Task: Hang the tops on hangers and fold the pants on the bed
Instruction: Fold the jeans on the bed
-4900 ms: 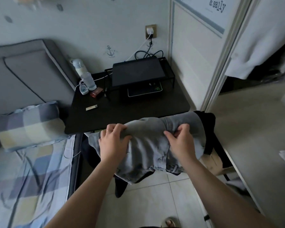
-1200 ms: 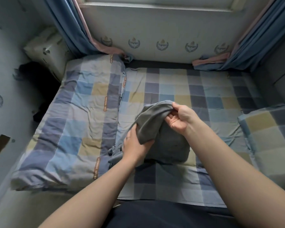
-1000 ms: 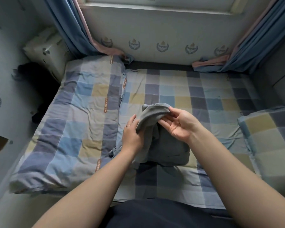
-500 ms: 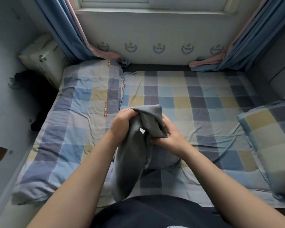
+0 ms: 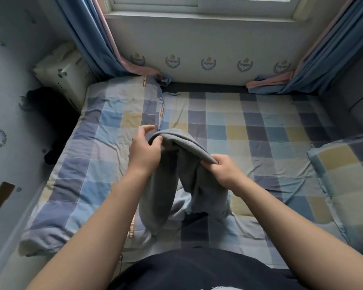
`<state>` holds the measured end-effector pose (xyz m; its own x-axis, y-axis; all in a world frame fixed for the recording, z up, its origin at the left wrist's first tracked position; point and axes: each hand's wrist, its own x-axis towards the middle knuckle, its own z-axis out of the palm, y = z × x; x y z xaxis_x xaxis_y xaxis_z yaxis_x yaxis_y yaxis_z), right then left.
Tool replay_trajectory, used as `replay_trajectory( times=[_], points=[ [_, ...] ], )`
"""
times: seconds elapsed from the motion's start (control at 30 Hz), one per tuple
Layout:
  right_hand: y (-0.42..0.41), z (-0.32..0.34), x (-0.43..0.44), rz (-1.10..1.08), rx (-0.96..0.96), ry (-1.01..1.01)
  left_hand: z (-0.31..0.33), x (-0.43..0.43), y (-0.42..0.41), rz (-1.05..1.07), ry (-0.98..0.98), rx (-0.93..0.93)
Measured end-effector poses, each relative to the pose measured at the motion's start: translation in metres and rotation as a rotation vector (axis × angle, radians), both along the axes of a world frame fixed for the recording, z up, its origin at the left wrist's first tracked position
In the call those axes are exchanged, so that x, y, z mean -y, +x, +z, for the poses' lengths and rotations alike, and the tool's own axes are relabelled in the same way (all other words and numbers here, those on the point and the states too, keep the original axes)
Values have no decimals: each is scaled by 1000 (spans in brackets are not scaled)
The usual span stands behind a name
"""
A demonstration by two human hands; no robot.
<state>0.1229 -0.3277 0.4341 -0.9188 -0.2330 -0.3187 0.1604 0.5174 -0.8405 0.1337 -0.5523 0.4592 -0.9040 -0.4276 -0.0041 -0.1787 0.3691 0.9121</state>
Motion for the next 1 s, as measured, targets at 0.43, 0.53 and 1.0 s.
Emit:
replay_trajectory(
  times=[0.43,0.53,1.0],
  points=[
    [-27,93,21,-446,329,-734,-64,-58,49,-374,196,288],
    [-26,88,16,-469,326,-781,-62,-54,38,-314,134,199],
    [86,-40,-14,75,188,166,-14,-51,26,-30,575,216]
  ],
)
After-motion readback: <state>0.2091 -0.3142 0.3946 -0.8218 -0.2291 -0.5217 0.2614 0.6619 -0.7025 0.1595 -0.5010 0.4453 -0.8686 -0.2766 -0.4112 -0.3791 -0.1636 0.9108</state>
